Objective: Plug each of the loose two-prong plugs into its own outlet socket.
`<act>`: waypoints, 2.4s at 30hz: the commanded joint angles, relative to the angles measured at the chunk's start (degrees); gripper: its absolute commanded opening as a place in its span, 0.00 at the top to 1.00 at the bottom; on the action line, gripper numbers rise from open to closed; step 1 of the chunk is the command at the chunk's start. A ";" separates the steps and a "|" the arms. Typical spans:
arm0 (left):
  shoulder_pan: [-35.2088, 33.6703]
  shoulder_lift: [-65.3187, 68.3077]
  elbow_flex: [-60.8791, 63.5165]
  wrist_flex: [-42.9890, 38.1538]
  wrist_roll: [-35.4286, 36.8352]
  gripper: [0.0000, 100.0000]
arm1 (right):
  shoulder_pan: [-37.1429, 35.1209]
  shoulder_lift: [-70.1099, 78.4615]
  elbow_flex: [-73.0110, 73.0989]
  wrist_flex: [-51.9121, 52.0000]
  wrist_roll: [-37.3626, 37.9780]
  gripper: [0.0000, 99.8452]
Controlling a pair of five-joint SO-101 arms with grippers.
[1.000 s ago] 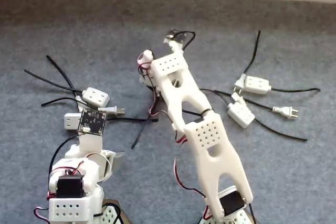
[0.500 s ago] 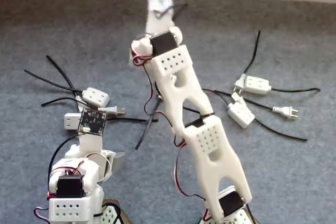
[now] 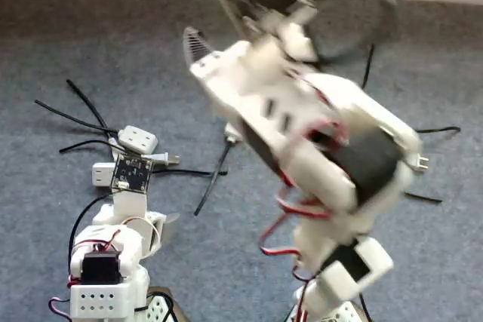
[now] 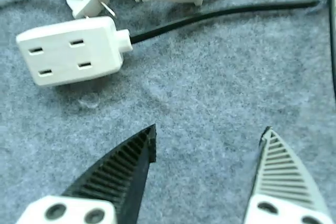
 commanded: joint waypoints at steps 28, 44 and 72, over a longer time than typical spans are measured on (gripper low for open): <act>-16.13 35.47 -43.65 -10.02 -0.09 0.69 | 73.01 -12.44 25.80 2.24 6.24 0.60; -7.87 84.44 -78.55 6.07 -44.92 0.69 | 74.51 -12.44 37.76 2.15 6.24 0.60; -0.57 138.42 -122.77 15.65 -62.86 0.69 | 77.41 -12.00 47.87 2.07 6.33 0.60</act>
